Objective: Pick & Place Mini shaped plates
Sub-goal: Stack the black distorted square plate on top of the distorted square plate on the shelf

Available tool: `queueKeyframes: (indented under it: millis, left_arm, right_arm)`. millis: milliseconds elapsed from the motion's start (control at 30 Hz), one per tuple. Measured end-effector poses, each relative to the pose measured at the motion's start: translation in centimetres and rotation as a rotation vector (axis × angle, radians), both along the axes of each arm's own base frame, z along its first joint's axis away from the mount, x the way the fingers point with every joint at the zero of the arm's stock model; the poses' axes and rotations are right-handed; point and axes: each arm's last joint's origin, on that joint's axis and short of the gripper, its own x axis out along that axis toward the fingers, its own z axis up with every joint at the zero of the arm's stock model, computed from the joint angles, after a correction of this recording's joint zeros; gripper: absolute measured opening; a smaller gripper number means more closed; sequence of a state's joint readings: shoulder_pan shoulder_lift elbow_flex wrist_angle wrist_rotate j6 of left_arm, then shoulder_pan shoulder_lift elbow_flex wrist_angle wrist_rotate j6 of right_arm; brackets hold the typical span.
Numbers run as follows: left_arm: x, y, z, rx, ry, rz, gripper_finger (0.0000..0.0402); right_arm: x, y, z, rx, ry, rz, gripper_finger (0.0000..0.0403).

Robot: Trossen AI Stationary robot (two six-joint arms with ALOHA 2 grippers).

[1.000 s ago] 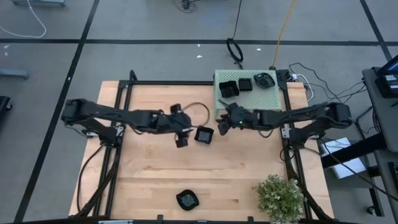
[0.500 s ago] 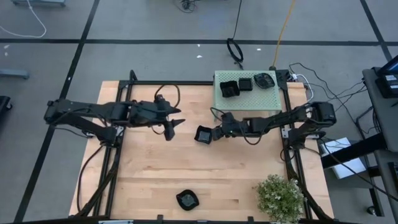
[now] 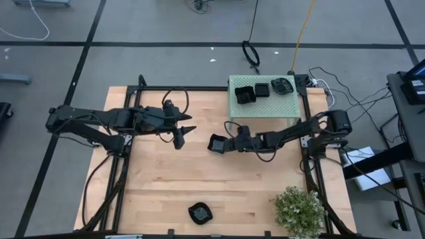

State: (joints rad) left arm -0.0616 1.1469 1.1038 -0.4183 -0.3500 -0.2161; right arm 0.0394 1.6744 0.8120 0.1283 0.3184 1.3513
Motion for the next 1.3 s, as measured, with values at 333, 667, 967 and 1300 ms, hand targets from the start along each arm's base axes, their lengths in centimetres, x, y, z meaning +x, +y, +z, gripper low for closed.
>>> queueKeyframes:
  millis: [333, 667, 967, 1300]
  left_arm:
    - [0.0, 0.0, 0.0, 0.000, 0.004, 0.000, 0.0209]
    - [0.0, 0.0, -0.1, -0.001, 0.006, 0.001, 0.0209]
    - [0.0, 0.0, -0.1, -0.001, 0.007, 0.001, 0.0209]
    - [-0.1, 0.0, -0.1, 0.011, 0.017, -0.005, 0.0209]
  right_arm:
    - [1.3, 0.2, -2.3, 0.015, -0.031, 0.030, 0.0163]
    - [1.5, 0.8, -2.3, 0.022, -0.033, 0.154, 0.0051]
    - [2.7, 1.7, -0.2, -0.069, -0.228, 0.377, 0.0003]
    - [1.3, 0.9, 6.6, -0.281, -0.419, 0.558, 0.0001]
